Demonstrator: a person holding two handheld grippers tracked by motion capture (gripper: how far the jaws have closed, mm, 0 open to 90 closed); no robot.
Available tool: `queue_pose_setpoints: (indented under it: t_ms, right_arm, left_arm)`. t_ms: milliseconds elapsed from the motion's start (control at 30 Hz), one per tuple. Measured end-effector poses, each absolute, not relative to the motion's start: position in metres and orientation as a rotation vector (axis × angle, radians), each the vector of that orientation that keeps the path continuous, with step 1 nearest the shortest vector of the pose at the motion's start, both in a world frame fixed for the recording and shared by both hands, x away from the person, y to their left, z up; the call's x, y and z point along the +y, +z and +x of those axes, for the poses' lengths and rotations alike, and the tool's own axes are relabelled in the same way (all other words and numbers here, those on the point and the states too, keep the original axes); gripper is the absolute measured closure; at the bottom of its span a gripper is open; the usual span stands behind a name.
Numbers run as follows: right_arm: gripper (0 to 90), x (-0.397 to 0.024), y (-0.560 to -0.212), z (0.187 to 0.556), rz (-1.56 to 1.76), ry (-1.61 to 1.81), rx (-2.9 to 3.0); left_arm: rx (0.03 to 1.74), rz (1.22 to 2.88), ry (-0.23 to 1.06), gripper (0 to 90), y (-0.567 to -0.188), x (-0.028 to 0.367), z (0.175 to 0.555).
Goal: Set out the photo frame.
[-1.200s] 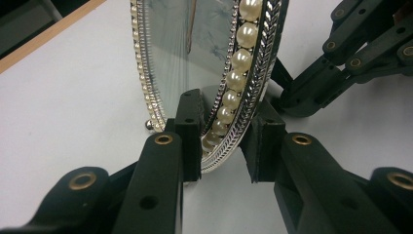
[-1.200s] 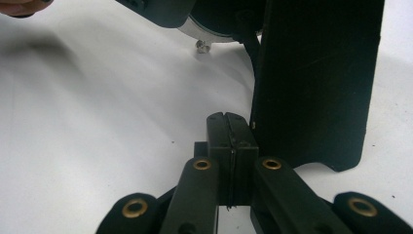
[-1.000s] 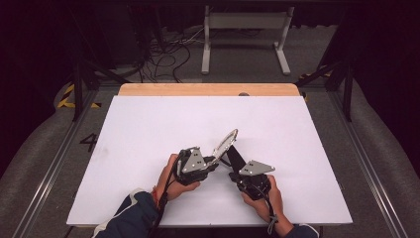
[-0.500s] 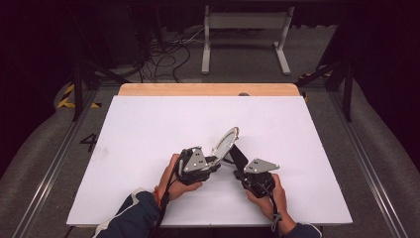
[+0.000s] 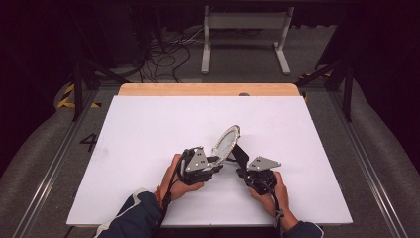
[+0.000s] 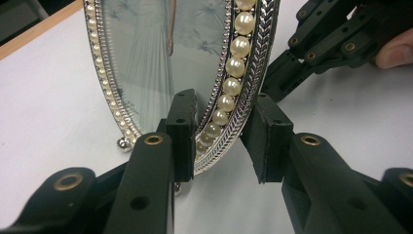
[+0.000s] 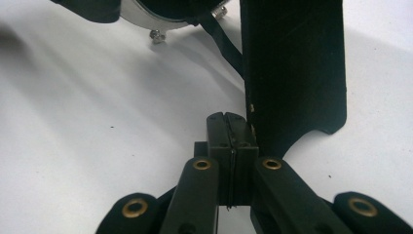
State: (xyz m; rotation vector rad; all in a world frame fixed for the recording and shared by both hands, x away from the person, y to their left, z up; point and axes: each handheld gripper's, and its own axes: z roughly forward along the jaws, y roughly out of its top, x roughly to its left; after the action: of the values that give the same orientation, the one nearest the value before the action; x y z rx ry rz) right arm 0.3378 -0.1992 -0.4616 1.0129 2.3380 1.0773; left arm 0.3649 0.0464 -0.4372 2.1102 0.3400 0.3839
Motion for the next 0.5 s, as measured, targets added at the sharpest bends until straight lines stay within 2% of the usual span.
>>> queue_pose_setpoints:
  t_ms: [500]
  right_arm:
    - [90.0,-0.2048,-0.4614,0.3438,1.061,1.059,2.321]
  left_arm:
    - [0.330,2.114,0.372,64.7,-0.4359,0.0468,0.3659]
